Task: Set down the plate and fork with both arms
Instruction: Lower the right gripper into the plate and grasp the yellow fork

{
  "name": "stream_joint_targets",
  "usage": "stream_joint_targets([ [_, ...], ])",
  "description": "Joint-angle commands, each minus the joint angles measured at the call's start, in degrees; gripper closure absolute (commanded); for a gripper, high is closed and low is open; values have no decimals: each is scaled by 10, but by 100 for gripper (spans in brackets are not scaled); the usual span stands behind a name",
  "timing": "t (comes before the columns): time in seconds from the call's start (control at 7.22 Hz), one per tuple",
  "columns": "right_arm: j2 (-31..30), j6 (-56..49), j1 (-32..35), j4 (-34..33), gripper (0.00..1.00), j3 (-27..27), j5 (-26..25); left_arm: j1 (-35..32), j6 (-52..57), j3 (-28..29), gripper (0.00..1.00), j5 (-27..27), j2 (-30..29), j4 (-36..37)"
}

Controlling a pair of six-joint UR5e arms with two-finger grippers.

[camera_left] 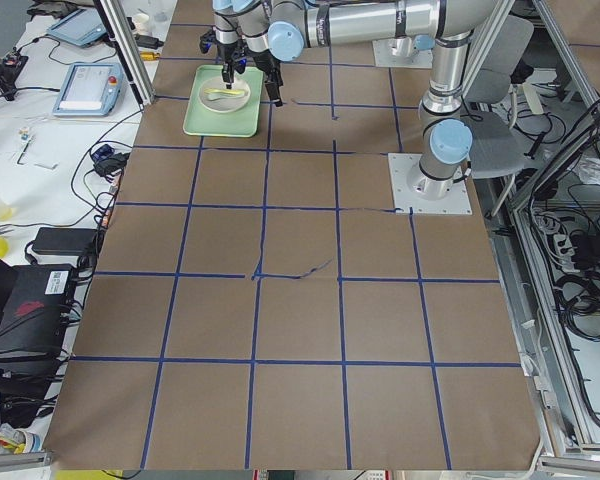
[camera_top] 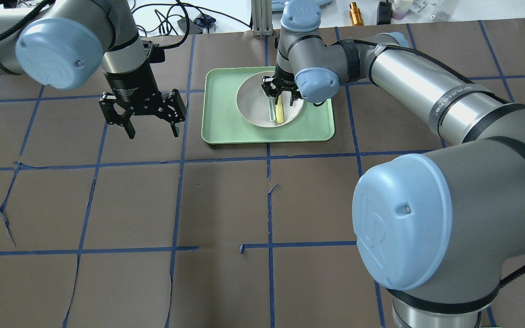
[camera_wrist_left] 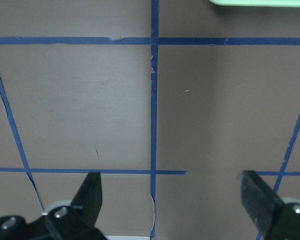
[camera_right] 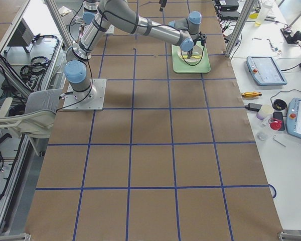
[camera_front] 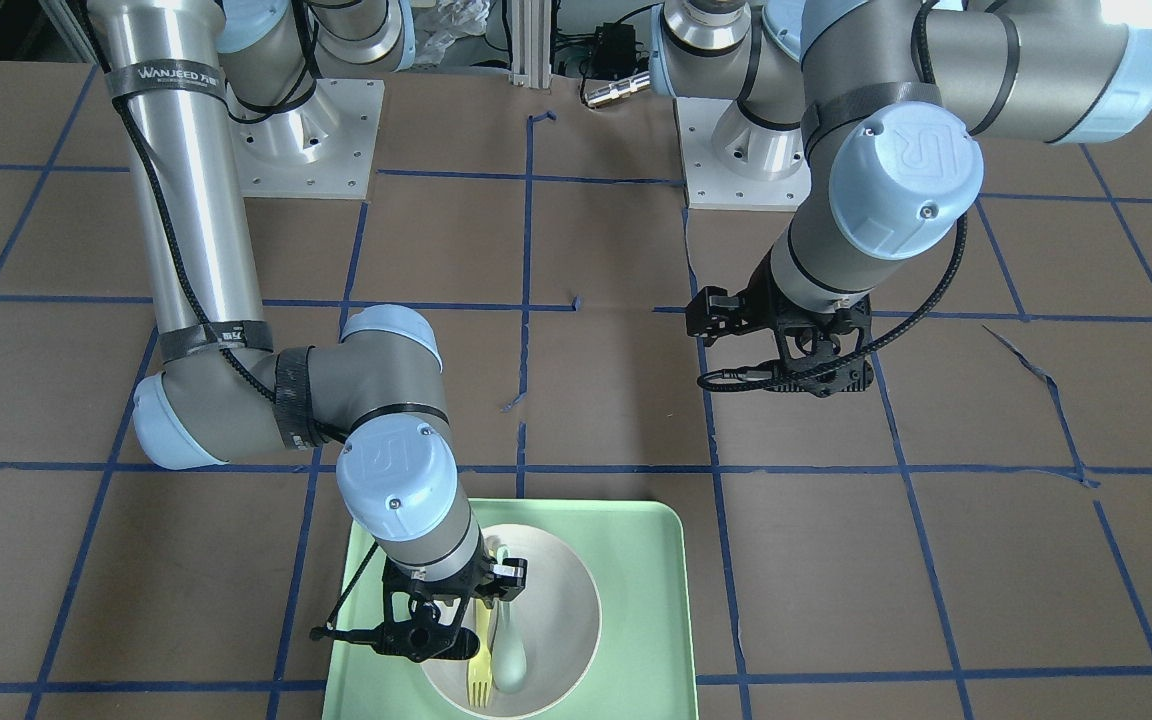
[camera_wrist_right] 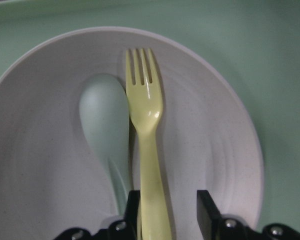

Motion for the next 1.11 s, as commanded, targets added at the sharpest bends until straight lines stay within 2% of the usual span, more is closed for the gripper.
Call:
stream_joint_targets([
  [0.0, 8, -3, 1, -3, 51, 0, 9, 0, -1, 0, 0, 0, 0, 1],
  [0.42, 12, -5, 1, -3, 51, 0, 9, 0, -1, -6, 0, 0, 0, 1],
  [0.69, 15, -5, 1, -3, 52, 0, 9, 1, 6, -23, 0, 3, 5, 25],
  [0.83, 16, -5, 1, -3, 71, 0, 9, 1, 6, -23, 0, 3, 6, 25],
  [0.97, 14, -5, 1, -3, 95, 0, 9, 2, 7, -23, 0, 2, 6, 25],
])
